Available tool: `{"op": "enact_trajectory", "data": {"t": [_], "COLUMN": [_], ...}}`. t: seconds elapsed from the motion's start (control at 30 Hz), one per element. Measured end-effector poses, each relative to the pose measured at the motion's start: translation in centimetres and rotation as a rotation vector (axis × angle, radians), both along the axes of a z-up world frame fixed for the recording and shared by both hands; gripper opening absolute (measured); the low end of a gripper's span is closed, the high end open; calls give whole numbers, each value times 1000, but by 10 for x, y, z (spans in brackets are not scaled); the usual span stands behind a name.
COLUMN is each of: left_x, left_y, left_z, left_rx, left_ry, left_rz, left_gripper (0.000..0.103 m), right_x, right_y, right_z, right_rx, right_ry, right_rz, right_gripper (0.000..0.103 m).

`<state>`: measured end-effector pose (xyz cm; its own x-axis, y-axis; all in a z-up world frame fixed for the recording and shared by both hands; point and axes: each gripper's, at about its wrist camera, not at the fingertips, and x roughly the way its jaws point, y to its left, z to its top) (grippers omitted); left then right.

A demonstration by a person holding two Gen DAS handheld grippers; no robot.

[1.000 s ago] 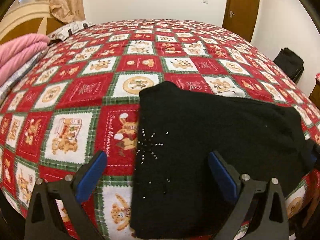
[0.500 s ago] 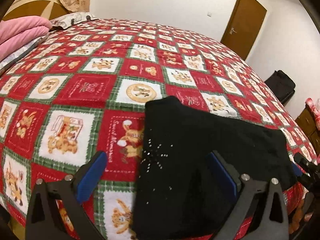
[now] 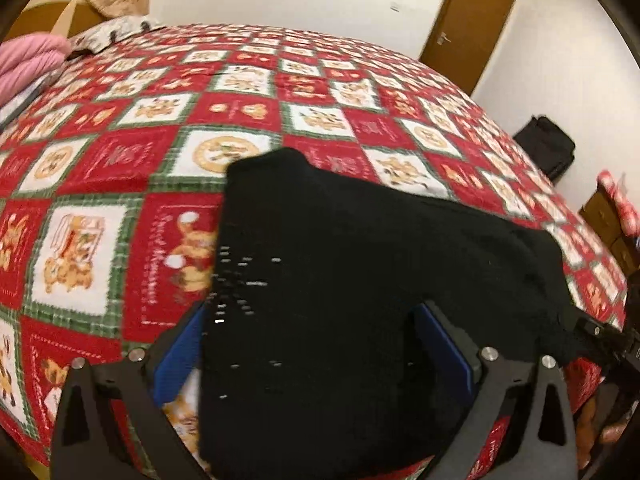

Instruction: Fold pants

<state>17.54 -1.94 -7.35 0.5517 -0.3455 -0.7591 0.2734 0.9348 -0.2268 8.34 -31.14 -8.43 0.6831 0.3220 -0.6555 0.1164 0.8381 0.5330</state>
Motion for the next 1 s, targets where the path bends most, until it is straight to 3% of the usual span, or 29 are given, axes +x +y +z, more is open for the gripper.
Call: {"op": "enact_trajectory", "data": {"t": [0.1,0.13,0.2,0.3,0.4,0.57,0.87,1.0], "left_x": [-2,-2,-4,-9,-11,-11,-11,-7], "left_y": [-4,-3,-4,-8,-12,-8,-11,-13], "left_z": [1,2,5,7,7,6,4,4], "left_rx": [12,7,0,-12,-32,-60,-41,-35], "left_ry": [-15,-16,-20,-21,-18,-14,-18,2], "left_rz": [1,0,-18,-36,-27,-33,-8,-5], "left_gripper": [95,93,80,64,57,56,66,71], "right_x": [1,1,0,-3,-4,-5,-2,4], "right_y": [13,16,23,26,28,25,20,26], "right_z": [0,0,1,1,2,1,-1,-1], "right_rx": [-98,-152,-254,-296,-315,-292,-221,-213], "right_ry": [-4,-1,10,1,1,-8,-1,2], "right_rz": [3,3,2,8,-1,-15,-27,12], "right_gripper": [78,67,61,56,56,57,66,85]}}
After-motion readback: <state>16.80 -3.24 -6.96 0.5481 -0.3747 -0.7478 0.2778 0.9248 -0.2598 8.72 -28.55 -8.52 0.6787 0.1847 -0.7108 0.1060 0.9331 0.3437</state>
